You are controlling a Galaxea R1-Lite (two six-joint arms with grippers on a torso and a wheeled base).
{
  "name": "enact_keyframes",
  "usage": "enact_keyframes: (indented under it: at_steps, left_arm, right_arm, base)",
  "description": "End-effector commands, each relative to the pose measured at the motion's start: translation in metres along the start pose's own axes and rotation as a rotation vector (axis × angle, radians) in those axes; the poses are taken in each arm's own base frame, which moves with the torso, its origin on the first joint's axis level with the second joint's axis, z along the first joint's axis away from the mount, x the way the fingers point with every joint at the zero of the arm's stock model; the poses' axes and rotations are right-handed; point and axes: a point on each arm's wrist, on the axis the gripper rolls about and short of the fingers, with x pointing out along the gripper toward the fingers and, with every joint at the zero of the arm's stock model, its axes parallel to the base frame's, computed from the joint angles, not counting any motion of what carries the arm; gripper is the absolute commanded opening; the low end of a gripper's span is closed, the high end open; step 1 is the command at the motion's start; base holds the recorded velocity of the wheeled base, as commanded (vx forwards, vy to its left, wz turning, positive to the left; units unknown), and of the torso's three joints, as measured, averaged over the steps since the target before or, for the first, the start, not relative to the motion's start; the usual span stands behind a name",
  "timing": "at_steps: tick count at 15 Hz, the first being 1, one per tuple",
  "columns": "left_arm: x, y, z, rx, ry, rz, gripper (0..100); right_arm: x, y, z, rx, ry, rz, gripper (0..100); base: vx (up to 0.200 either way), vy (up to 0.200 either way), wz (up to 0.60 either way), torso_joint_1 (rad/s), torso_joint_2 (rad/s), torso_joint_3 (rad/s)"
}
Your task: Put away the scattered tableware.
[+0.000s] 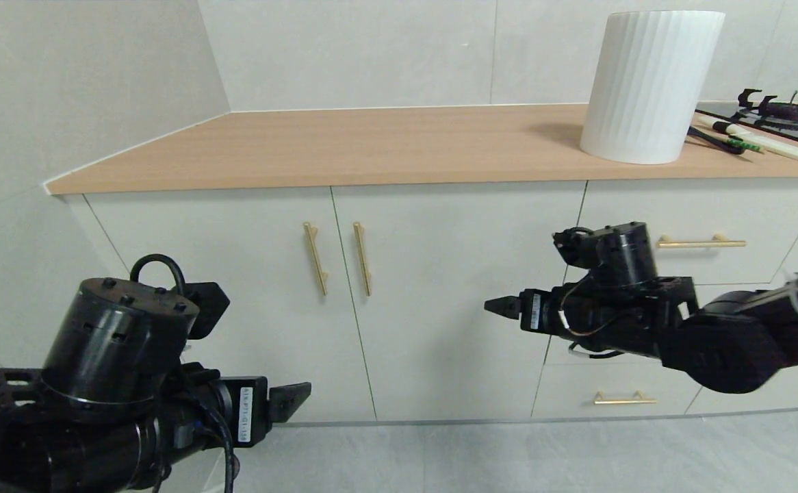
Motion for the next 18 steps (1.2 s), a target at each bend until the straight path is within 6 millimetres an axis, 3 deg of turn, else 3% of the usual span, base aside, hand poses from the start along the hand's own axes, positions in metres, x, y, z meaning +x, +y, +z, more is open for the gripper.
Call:
enact_keyframes:
  at_steps: [1, 4, 8, 9, 10, 13, 15, 18]
  left_arm:
    - [-0.018, 0.013, 0.006, -0.023, -0.100, 0.022, 100]
    - [-0.051, 0.037, -0.002, -0.001, -0.244, 0.059, 100]
    - [-0.110, 0.084, -0.056, 0.058, -0.465, 0.133, 100]
    - [-0.117, 0.088, -0.062, 0.064, -0.501, 0.141, 100]
    - [-0.134, 0.097, -0.076, 0.069, -0.592, 0.180, 100]
    - [-0.154, 0.107, -0.099, 0.090, -0.724, 0.262, 100]
    - [-0.168, 0.109, -0.113, 0.073, -0.817, 0.314, 100]
    - [-0.180, 0.111, -0.129, 0.038, -0.899, 0.357, 100]
  right_arm:
    - [-0.069, 0.006, 0.020, -0.070, -0.160, -0.032, 100]
    - [-0.133, 0.002, 0.017, -0.078, -0.304, -0.055, 100]
    - [-0.235, -0.025, -0.009, -0.110, -0.551, -0.204, 100]
    - [-0.246, -0.029, -0.013, -0.119, -0.583, -0.225, 100]
    - [-0.276, -0.037, -0.023, -0.161, -0.676, -0.284, 100]
    - [-0.317, -0.044, -0.041, -0.241, -0.812, -0.410, 100]
    - [-0.354, -0.043, -0.066, -0.338, -0.905, -0.516, 100]
    - [-0.385, -0.037, -0.097, -0.421, -1.035, -0.640, 100]
  base:
    - [0.000, 0.000, 0.00, 0.000, 0.00, 0.000]
    - [0.000, 0.000, 0.00, 0.000, 0.00, 0.000]
    - [0.000, 0.000, 0.00, 0.000, 0.00, 0.000]
    - [0.000, 0.000, 0.00, 0.000, 0.00, 0.000]
    - [0.000, 0.000, 0.00, 0.000, 0.00, 0.000]
    - [0.000, 0.000, 0.00, 0.000, 0.00, 0.000]
    - [0.000, 0.000, 0.00, 0.000, 0.00, 0.000]
    - [0.000, 0.000, 0.00, 0.000, 0.00, 0.000]
